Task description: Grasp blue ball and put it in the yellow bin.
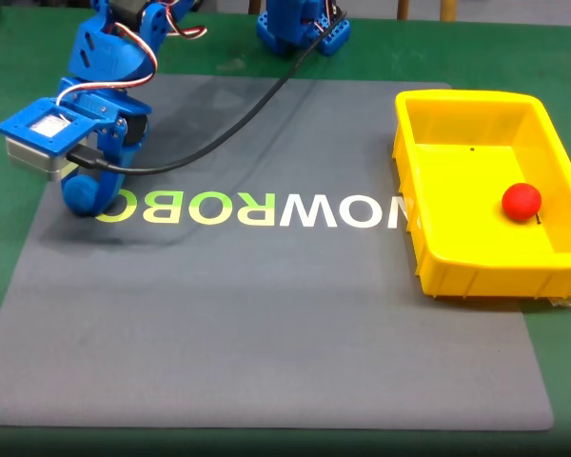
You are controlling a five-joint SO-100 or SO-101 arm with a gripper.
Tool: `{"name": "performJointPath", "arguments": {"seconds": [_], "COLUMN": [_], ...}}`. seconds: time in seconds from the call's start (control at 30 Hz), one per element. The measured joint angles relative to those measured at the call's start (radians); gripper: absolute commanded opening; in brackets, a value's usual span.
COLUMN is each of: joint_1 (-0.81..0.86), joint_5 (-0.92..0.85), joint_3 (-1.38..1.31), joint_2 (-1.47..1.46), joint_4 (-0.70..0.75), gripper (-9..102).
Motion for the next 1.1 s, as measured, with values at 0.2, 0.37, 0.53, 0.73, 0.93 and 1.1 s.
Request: {"name": "performJointPath", "arguments": {"seconds": [0.2,0.37,0.53,0.73,0.93,1.1], "joint_1": [-0.084,-0.193,-0.324,-0.506,-0.698,-0.838], "joint_5": [0.029,0.06,0.083,0.092,0.109,0.11], "joint_3": [0.0,0.032,0.095,0.172,0.196,0.196], "joint_2": [0.107,0.253,0.394,0.512,0.565,0.569], "joint_4": [0.041,0.069,0.089,0.091,0.091,0.091], "gripper": [0,0,0,0,0,0]}}
